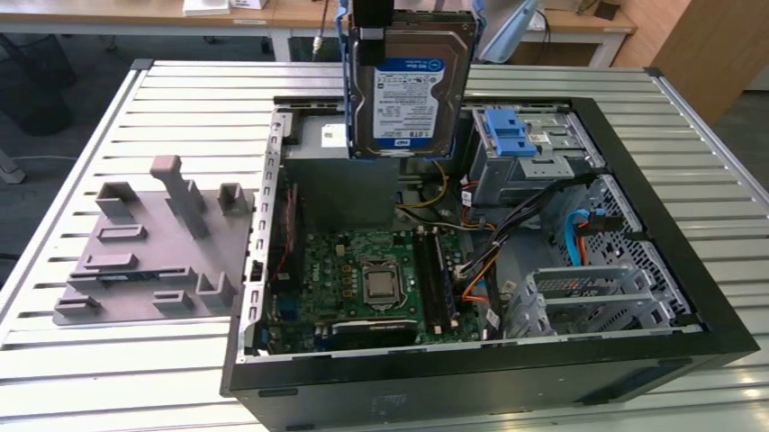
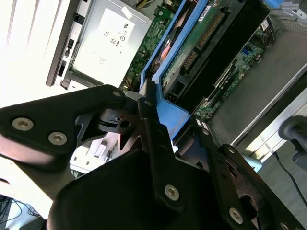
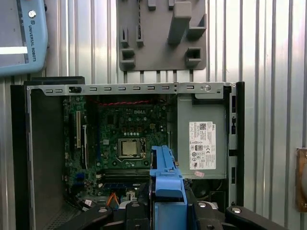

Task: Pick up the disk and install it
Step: 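Pick up the disk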

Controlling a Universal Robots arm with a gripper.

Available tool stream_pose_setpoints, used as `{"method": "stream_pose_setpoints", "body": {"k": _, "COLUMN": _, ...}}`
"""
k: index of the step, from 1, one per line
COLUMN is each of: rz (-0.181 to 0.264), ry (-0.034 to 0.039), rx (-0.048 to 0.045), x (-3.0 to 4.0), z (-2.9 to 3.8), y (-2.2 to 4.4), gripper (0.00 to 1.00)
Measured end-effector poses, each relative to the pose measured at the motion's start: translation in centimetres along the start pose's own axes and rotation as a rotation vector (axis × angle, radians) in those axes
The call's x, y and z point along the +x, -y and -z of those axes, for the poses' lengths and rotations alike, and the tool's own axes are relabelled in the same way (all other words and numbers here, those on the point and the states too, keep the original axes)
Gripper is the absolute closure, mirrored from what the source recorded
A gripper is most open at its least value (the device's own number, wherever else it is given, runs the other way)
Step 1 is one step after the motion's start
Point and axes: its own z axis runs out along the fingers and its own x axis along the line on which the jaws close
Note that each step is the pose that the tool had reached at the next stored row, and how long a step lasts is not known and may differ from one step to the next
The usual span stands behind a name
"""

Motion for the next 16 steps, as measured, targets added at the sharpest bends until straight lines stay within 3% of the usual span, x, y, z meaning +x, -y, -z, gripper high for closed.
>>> {"method": "stream_pose_setpoints", "body": {"k": 6, "rz": -0.005, "ry": -0.0002, "rx": -0.0002, "x": 0.74, "z": -0.09, "y": 0.19, "gripper": 0.64}}
{"method": "stream_pose_setpoints", "body": {"k": 12, "rz": -0.009, "ry": -0.0003, "rx": -0.0002, "x": 0.8, "z": -0.2, "y": 1.15, "gripper": 0.64}}
{"method": "stream_pose_setpoints", "body": {"k": 16, "rz": -0.009, "ry": -0.0003, "rx": -0.0002, "x": 0.81, "z": -0.2, "y": 1.22, "gripper": 0.64}}
